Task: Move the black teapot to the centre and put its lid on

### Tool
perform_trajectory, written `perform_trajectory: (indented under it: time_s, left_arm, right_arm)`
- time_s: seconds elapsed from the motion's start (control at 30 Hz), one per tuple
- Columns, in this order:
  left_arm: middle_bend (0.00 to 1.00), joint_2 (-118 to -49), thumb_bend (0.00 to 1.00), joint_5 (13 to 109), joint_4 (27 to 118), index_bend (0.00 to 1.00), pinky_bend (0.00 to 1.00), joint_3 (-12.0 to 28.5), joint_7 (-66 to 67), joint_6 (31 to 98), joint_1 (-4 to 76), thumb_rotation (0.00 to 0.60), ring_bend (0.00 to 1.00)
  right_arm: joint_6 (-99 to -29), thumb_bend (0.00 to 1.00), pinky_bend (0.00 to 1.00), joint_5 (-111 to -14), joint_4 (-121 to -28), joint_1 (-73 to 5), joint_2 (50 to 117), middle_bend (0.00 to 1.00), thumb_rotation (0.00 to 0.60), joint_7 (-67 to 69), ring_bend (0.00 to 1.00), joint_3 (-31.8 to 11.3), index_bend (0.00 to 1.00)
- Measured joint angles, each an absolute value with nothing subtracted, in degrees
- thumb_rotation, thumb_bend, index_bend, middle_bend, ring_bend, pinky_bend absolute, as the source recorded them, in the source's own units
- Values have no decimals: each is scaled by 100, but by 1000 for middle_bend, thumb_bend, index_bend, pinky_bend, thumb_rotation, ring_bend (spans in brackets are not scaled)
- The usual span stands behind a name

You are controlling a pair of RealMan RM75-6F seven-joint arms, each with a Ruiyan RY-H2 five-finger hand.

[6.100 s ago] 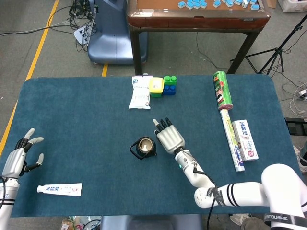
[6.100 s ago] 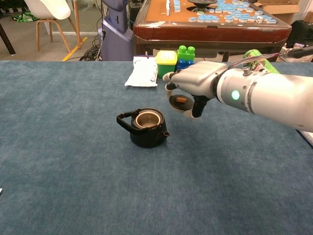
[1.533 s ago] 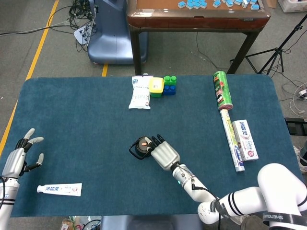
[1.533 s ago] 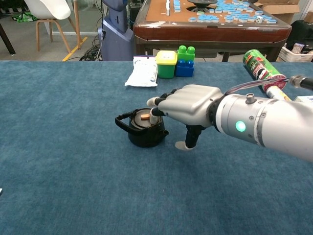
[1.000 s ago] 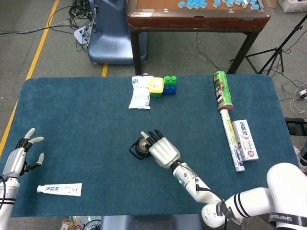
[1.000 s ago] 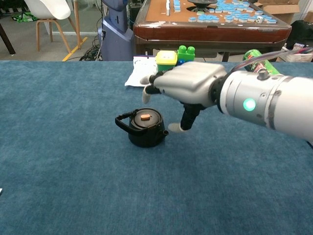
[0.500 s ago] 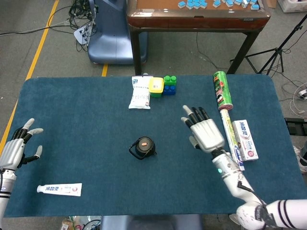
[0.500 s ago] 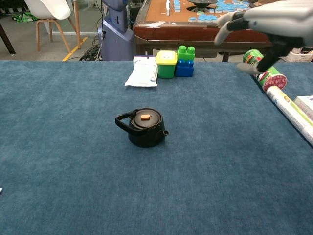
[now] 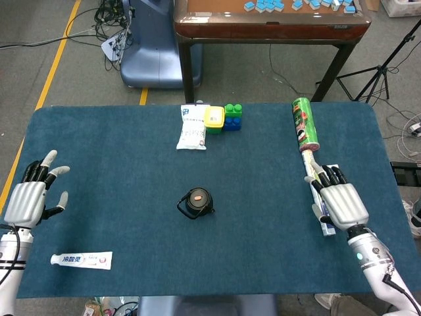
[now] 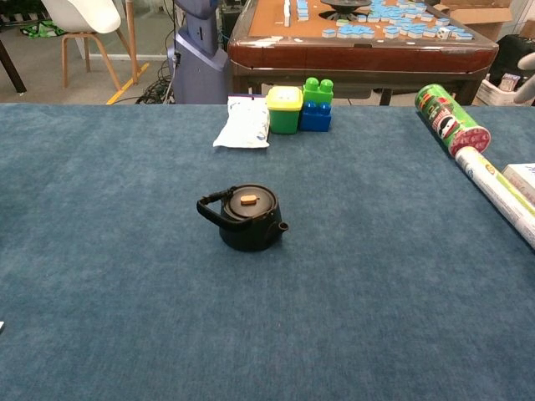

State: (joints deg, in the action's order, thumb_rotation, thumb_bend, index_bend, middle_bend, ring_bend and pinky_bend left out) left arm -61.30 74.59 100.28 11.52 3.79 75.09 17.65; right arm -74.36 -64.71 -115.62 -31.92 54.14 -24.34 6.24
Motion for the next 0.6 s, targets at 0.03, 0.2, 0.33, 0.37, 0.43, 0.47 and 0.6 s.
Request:
perform_trajectory:
  time_s: [0.03,0.2,0.33,0.37,0.43,0.47,0.6]
  left_arm:
    - [0,-6147,441,7458,10062,230,0,1143,454,7548,1763,600,0]
    - [0,-6329,442,7516,10112,230,0,1028,743,7711,1727,600,0]
    - [0,-6447,442,7630,10114,230,0,960,893,7728,1748,600,0]
    - [0,-6466,442,7642,10118,230,0,955,944,7723,1763,600,0]
    - [0,-6508,442,7655,10138,230,0,952,1065,7699,1811,600,0]
    - [0,-6526,442,7651,10150,230,0,955,1115,7681,1836,600,0]
    - [0,-6618,442,7569,10182,229,0,983,1283,7537,1967,600,0]
  right_arm:
    - [-7452,422,0,-6561,-11511,-3128,5417,0,600,-2360,0,638,205]
    - [-7562,422,0,-7034,-11282,-2785,5455,0,600,-2068,0,672,205]
    - [-7633,421,0,-7246,-11221,-2581,5458,0,600,-2015,0,661,205]
    - [-7648,421,0,-7291,-11205,-2536,5460,0,600,-1991,0,642,205]
    - [-7657,421,0,-7341,-11166,-2479,5467,0,600,-1950,0,605,205]
    - [-7655,421,0,-7361,-11134,-2447,5473,0,600,-1926,0,582,205]
    - [-7601,421,0,-7361,-11050,-2369,5477,0,600,-1859,0,491,205]
